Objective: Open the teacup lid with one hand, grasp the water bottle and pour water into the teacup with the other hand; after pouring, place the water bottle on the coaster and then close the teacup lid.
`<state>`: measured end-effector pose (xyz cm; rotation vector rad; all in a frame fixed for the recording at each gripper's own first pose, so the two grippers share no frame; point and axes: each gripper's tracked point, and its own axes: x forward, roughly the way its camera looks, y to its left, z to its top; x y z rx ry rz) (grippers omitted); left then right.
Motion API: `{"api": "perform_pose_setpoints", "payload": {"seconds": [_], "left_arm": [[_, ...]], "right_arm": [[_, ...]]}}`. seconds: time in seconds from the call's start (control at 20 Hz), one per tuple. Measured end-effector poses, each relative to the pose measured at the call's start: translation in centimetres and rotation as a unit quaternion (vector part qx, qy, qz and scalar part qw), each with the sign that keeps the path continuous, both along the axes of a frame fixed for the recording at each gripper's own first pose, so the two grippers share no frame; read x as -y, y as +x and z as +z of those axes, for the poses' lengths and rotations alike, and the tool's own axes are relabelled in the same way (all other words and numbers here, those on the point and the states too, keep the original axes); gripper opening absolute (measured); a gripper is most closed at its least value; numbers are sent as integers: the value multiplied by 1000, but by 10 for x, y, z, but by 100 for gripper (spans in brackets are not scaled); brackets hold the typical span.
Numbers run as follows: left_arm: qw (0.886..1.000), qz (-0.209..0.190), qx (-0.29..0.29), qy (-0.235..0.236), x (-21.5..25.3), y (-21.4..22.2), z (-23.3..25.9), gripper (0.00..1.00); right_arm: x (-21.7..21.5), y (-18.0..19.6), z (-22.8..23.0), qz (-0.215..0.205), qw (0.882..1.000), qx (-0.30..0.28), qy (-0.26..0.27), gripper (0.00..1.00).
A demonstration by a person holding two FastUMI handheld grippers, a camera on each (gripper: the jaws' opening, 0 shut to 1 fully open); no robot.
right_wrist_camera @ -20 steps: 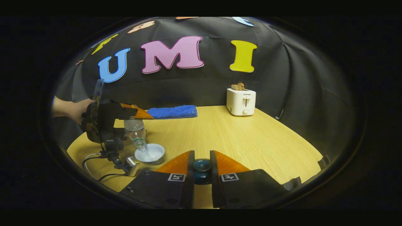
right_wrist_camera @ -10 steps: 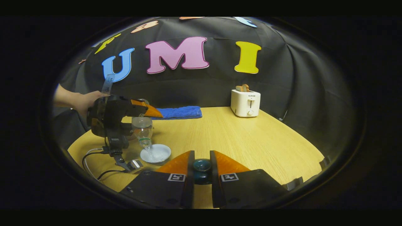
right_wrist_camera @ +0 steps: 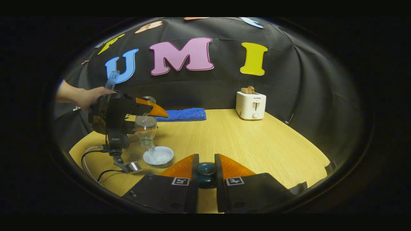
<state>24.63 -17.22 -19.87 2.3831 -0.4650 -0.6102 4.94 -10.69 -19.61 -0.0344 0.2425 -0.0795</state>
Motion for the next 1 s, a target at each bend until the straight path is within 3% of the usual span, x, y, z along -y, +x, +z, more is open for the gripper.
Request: {"api": "perform_pose_setpoints", "payload": {"seconds": [0.35,0.4,0.45,0.75,0.85,1.0], "left_arm": [[999,-15,28,24,5,3,21,78],[999,-19,30,26,6,2,22,78],[999,-21,33,26,8,2,22,79],[998,-28,44,33,9,2,26,79],[998,-29,48,31,10,4,28,79],[998,-32,52,23,10,0,28,78]], "right_arm": [[-5,1,-1,6,1000,-3,0,26],[-4,1,0,7,1000,-2,-1,31],[-6,1,-1,7,1000,-3,-1,26],[-8,3,2,9,1000,-1,-1,26],[-10,3,1,11,1000,-1,-1,31],[-12,3,-1,12,1000,-4,0,21]]}}
